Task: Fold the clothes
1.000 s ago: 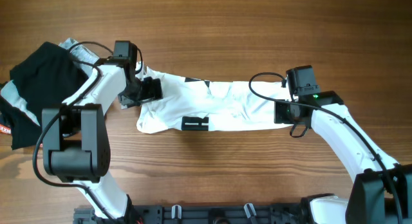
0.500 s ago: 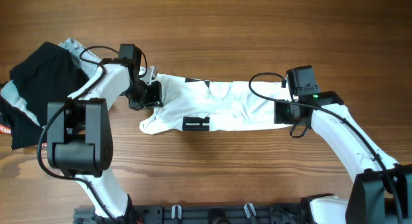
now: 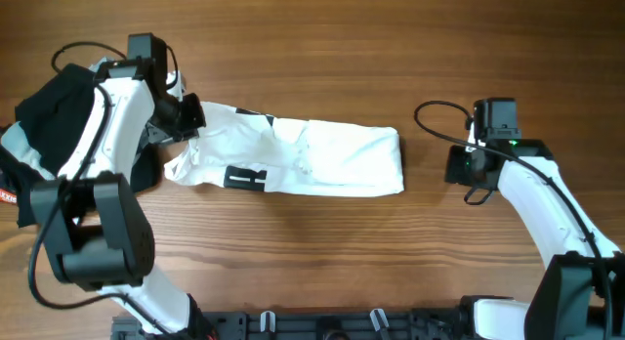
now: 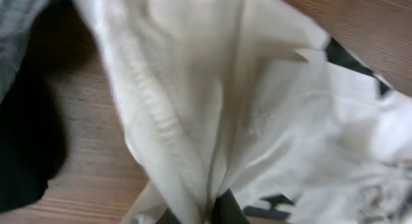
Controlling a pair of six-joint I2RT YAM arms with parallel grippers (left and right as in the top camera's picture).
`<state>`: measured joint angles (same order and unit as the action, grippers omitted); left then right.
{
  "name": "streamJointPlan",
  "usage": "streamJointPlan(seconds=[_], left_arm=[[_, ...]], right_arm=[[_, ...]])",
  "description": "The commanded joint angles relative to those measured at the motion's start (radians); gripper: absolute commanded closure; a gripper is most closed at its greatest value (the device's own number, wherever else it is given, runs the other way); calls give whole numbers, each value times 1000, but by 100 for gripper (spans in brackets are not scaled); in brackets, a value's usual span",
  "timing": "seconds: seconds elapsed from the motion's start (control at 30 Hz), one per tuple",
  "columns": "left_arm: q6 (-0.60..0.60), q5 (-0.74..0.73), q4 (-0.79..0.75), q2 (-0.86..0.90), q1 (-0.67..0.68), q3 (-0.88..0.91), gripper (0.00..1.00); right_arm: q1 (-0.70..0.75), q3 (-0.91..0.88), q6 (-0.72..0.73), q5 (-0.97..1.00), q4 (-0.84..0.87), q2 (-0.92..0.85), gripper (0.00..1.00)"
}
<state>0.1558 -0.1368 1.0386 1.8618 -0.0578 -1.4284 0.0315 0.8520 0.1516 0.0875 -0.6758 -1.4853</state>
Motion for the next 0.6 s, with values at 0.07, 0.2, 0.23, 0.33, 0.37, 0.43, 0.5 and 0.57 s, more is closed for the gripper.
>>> streamJointPlan(seconds=[0.07,0.2,0.23,0.33,0.37,0.43,0.5,0.57], left_arm=[[14,-229,9,-77,204,-13,96],[101,-290,-55,-80,370,-13,95],[127,-291,-82,-80,412,-13,95],[202,-293,-177,-80,521,-13,94],[211,-293,-204,-80,547,-13,93],[243,-293,-264,-80,603,-13,91],[268,-291,-297,-79,635,-13,87],[272,-288,-328,-79,658,-13,86]], right_arm=[[7,19,-19,-22,5,11,49],[7,19,-19,-46,4,9,48],[7,19,-19,-56,3,9,49],[7,19,-19,-63,3,9,49],[7,19,-19,-63,3,9,49],[7,19,-19,-63,1,9,49],[7,19,-19,-65,1,9,49],[7,19,-20,-84,1,9,49]])
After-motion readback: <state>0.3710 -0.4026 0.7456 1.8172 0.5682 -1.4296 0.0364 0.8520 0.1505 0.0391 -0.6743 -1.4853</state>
